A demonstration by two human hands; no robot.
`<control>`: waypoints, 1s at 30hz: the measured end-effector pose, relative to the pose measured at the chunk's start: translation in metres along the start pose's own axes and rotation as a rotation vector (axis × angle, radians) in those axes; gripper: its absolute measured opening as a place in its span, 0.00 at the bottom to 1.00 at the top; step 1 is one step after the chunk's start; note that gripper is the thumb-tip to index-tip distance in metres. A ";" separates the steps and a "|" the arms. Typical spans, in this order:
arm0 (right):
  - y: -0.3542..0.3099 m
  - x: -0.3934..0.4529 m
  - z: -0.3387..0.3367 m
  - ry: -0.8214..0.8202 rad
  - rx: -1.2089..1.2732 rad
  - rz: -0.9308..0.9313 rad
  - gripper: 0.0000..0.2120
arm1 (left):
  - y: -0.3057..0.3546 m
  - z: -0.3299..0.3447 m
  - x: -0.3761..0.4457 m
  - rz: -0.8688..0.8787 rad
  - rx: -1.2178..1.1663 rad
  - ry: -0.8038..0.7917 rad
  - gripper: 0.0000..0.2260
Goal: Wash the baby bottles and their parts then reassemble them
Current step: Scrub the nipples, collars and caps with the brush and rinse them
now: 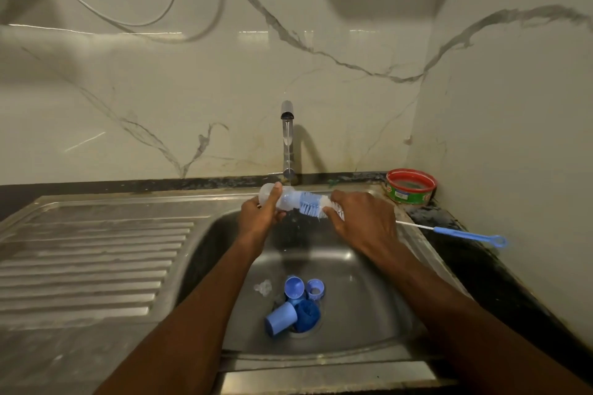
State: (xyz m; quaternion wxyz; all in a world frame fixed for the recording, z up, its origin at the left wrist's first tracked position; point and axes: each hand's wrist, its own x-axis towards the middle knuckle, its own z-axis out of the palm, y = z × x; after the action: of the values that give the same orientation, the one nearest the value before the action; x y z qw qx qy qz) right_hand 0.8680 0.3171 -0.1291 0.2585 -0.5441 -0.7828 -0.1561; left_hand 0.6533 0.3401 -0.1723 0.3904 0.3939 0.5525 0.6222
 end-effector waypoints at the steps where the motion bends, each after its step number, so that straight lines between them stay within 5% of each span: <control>1: -0.002 0.001 0.001 -0.015 0.003 -0.005 0.15 | 0.001 0.003 -0.003 0.033 0.013 -0.045 0.20; 7: -0.004 0.001 0.010 -0.015 -0.006 0.045 0.13 | -0.006 -0.001 0.002 -0.033 -0.160 -0.422 0.24; 11: -0.009 0.001 0.015 0.036 -0.081 -0.134 0.12 | 0.006 0.014 -0.003 -0.197 -0.232 -0.243 0.22; 13: -0.014 -0.002 0.020 0.064 -0.081 -0.144 0.14 | 0.008 0.018 0.001 -0.210 0.054 -0.089 0.24; 17: -0.018 0.000 0.021 0.050 -0.044 -0.075 0.12 | -0.010 0.005 0.002 -0.190 0.172 -0.189 0.42; 21: -0.012 0.008 0.020 -0.075 0.020 0.162 0.16 | -0.011 -0.014 0.007 -0.026 0.073 -0.391 0.14; 24: -0.004 0.010 0.020 -0.119 0.091 0.208 0.19 | -0.015 -0.028 0.018 0.291 0.408 -0.474 0.27; 27: -0.006 0.006 0.021 -0.082 -0.039 0.000 0.16 | -0.020 -0.029 0.021 0.674 0.866 -0.417 0.33; 30: -0.009 0.004 0.015 -0.078 -0.033 -0.085 0.13 | -0.019 -0.017 0.017 0.704 0.941 -0.381 0.40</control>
State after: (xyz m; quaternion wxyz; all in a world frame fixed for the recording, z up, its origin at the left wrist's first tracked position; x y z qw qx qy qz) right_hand 0.8544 0.3250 -0.1391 0.2119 -0.5200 -0.8122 -0.1583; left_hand 0.6317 0.3509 -0.1913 0.0377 0.7870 0.5251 0.3218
